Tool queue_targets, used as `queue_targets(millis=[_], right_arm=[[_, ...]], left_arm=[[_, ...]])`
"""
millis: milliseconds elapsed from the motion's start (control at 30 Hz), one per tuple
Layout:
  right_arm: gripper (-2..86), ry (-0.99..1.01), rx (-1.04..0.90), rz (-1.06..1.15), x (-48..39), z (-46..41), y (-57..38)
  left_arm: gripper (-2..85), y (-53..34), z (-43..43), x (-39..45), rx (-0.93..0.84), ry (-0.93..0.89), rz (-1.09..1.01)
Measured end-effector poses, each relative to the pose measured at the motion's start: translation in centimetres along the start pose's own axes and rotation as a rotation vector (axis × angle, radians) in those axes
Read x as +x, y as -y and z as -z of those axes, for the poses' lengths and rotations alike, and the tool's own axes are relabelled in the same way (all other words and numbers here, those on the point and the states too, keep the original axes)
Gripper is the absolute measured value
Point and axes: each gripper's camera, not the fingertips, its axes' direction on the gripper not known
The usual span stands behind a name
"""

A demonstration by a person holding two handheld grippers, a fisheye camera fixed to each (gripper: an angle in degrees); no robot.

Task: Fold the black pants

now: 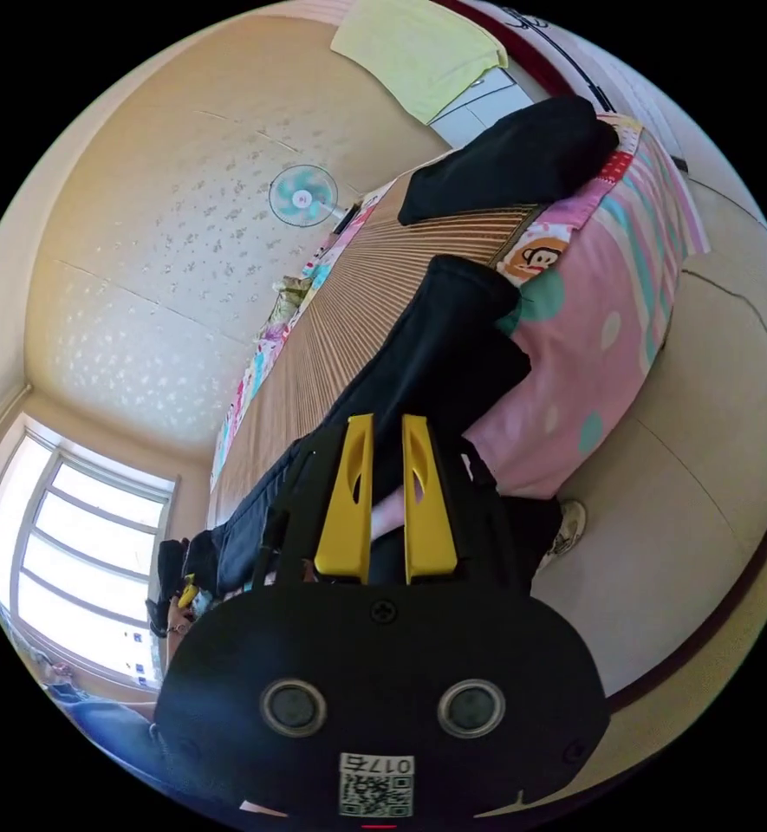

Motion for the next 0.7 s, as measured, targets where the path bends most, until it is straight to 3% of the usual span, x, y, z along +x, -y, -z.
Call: queue_targets(millis=[167, 300, 433, 567, 700], right_arm=[[1.1, 0.052, -0.015, 0.162, -4.9, -2.6, -2.2], [0.7, 0.077, -0.112, 0.211, -8.3, -7.9, -3.6], [0.7, -0.099, -0.245, 0.244, -10.3, -14.6, -5.2], [0.6, -0.103, -0.264, 0.314, -12.6, -17.5, -4.9], [0.6, -0.092, -0.354, 0.278, -13.0, -18.9, -2.9]], left_arm=[[3.7, 1.0, 2.8, 1.2, -0.019, -0.113, -0.161], [2.6, 0.1, 8.3, 1.0, 0.119, -0.236, -0.305], [1.8, -3.8, 13.1, -6.5, 0.349, -0.367, -0.138], [1.9, -4.9, 13.0, -11.5, 0.337, -0.397, -0.01], [2.3, -4.0, 13.2, -7.9, 0.313, -0.515, -0.16]])
